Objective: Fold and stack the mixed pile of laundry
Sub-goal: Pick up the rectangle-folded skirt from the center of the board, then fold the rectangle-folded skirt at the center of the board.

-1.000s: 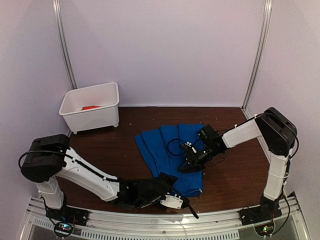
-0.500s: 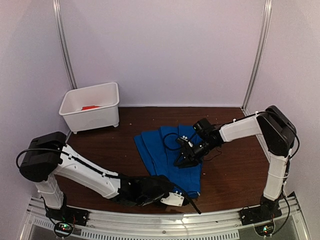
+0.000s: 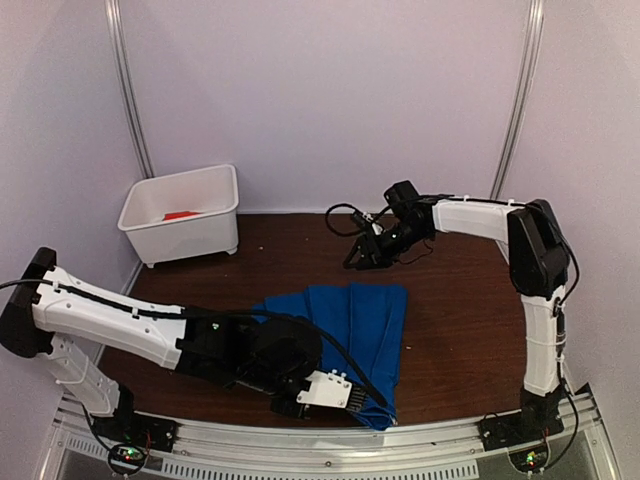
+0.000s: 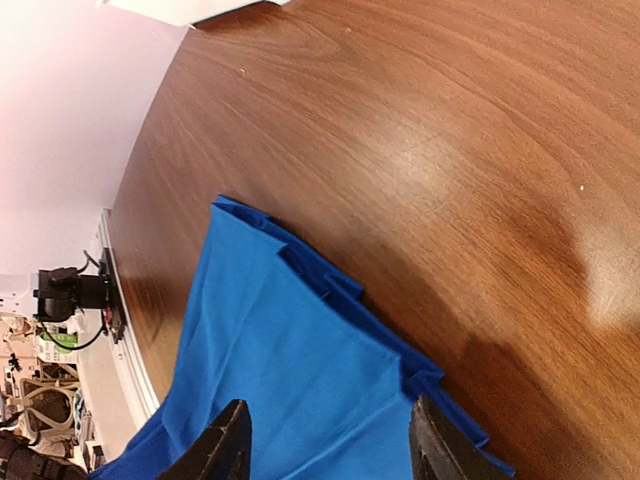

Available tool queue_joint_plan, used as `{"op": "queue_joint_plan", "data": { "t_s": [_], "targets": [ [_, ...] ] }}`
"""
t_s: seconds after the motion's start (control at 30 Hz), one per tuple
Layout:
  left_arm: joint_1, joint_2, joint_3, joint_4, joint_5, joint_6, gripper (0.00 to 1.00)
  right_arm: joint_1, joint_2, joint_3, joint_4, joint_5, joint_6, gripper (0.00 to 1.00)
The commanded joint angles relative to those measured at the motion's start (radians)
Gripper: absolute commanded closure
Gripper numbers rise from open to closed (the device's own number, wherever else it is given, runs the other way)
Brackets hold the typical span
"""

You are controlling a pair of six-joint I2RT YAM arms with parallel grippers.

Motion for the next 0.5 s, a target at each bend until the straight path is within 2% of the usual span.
{"op": "queue_joint_plan", "data": {
  "t_s": [0.0,0.1,0.2,0.33,0.47],
  "targets": [
    [0.039,-0.057,0.042,-0.068,0.172,-0.072,1.0,0.01,0.111,0.065,-0.065,0.049,-0.069,0.45],
    [0.093,-0.065,0.071,-0.09,0.235,-0.094,1.0,0.016,0.178,0.096,-0.086,0.031,-0.112,0.46],
    [0.154,-0.066,0.1,-0.088,0.267,-0.101,1.0,0.035,0.236,0.114,-0.141,0.004,-0.171,0.52],
    [0.253,-0.033,0.165,-0.096,0.315,-0.109,1.0,0.054,0.234,0.061,-0.136,-0.038,-0.201,0.54],
    [0.348,0.025,0.233,-0.112,0.325,-0.114,1.0,0.058,0.21,0.022,-0.135,-0.067,-0.212,0.6]
  ]
}}
